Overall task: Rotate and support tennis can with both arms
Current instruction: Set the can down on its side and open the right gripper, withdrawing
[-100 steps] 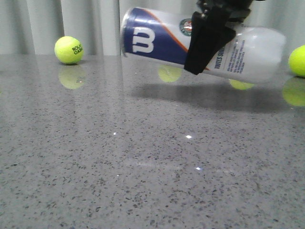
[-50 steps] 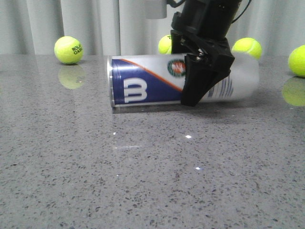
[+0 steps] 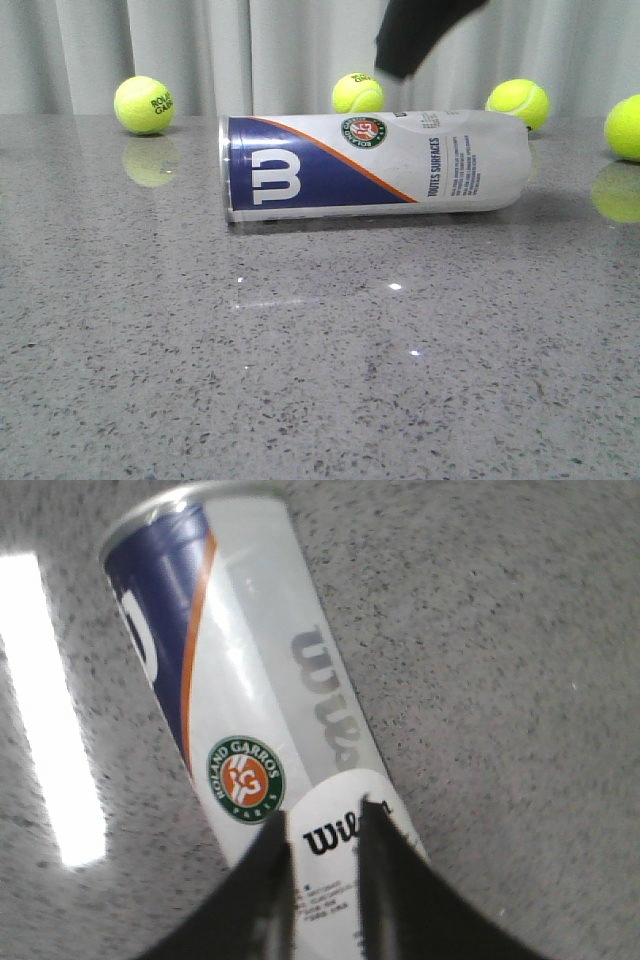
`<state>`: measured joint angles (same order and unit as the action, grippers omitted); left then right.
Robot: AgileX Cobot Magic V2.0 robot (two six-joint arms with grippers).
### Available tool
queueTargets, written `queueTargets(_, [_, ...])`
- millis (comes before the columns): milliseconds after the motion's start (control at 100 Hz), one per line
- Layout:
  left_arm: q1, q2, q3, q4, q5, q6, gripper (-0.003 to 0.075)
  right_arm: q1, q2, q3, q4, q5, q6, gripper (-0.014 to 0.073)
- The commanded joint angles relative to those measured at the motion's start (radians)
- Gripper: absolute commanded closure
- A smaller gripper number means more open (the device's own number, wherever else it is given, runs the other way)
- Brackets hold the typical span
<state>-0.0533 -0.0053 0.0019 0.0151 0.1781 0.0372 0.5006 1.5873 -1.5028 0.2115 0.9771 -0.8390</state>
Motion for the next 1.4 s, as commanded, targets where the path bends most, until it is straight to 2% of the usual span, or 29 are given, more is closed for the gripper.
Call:
queueTargets(0, [-0.007, -0.034, 0.044, -0.003, -0.087, -0.013, 0.0739, -0.002, -0.088, -0.034, 0.015, 0.000, 0.245, 0.0660])
queueTargets(190, [-0.007, -0.034, 0.044, -0.003, -0.115, -0.013, 0.0739, -0.002, -0.161, 0.025, 0.000, -0.028, 0.614, 0.0655])
queueTargets(240, [-0.005, -0.034, 0.044, 0.000, -0.122, -0.013, 0.0739, -0.002, -0.197, 0.074, -0.024, -0.088, 0.713, 0.0655])
queueTargets(340, [-0.005, -0.034, 0.044, 0.002, -0.122, -0.013, 0.0739, -0.002, -0.289, 0.208, -0.068, -0.288, 0.816, 0.0655])
queueTargets(550, [-0.005, -0.031, -0.002, -0.034, -0.162, -0.013, 0.0739, -0.002, -0.533, 0.554, -0.098, -0.647, 0.821, 0.0655])
queueTargets(670, [-0.005, -0.001, -0.088, -0.067, -0.126, -0.013, 0.0739, -0.002, -0.693, 0.759, -0.131, -0.821, 0.821, 0.0655])
queueTargets(740, [-0.005, 0.030, -0.157, -0.097, -0.053, -0.013, 0.0739, -0.002, -0.772, 0.865, -0.132, -0.897, 0.821, 0.0655])
queueTargets(930, [-0.005, 0.178, -0.345, -0.108, 0.224, -0.011, 0.0739, -0.002, -1.037, 1.068, -0.132, -0.938, 0.821, 0.0655])
queueTargets(1100, [-0.005, 0.381, -0.488, -0.120, 0.418, 0.000, 0.0730, -0.002, -1.223, 1.151, -0.132, -0.906, 0.821, 0.0655])
queueTargets(1150, [-0.005, 0.443, -0.528, -0.152, 0.450, 0.000, 0.0687, -0.002, -1.265, 1.161, -0.132, -0.902, 0.821, 0.0655])
queueTargets(1220, [-0.005, 0.529, -0.574, -0.234, 0.484, 0.003, 0.0554, -0.002, -1.311, 1.165, -0.132, -0.895, 0.821, 0.0655])
queueTargets(1340, [-0.005, 0.670, -0.638, -0.442, 0.518, 0.148, 0.0208, -0.002, -1.344, 1.165, -0.132, -0.892, 0.821, 0.0655])
queueTargets(1390, [-0.005, 0.729, -0.659, -0.544, 0.522, 0.184, 0.0125, -0.002, -1.344, 1.165, -0.132, -0.889, 0.821, 0.0655])
